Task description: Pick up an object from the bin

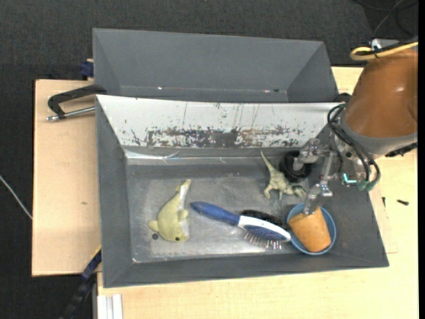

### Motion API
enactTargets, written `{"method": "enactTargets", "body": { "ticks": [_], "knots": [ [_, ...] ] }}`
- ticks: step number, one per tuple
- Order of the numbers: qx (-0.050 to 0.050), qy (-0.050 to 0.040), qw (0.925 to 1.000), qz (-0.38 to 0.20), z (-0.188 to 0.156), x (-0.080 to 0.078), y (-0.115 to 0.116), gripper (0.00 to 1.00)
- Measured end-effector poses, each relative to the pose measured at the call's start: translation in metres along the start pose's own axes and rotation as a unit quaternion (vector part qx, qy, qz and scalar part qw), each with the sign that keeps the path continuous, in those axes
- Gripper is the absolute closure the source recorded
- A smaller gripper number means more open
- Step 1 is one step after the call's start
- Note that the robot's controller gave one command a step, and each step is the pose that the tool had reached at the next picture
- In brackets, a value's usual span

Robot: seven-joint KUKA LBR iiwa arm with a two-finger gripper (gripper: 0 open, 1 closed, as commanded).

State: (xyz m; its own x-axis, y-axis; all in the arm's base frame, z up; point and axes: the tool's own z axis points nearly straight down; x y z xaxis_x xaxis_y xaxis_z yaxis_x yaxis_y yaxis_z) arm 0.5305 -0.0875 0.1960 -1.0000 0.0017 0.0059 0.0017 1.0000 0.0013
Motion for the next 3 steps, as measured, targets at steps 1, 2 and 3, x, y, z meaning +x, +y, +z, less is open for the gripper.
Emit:
{"method": "enactTargets", "body": {
  "ticks": [1, 2, 3],
  "knots": [
    [0.001, -0.0119, 0.9993, -0.035, 0.114, -0.054, 0.009, 0.00],
    [0.002, -0.0154, 0.9992, -0.036, 0.108, -0.056, 0.009, 1.00],
    [0.002, -0.0108, 0.9983, -0.056, -0.037, -0.068, 0.004, 1.00]
  ]
}}
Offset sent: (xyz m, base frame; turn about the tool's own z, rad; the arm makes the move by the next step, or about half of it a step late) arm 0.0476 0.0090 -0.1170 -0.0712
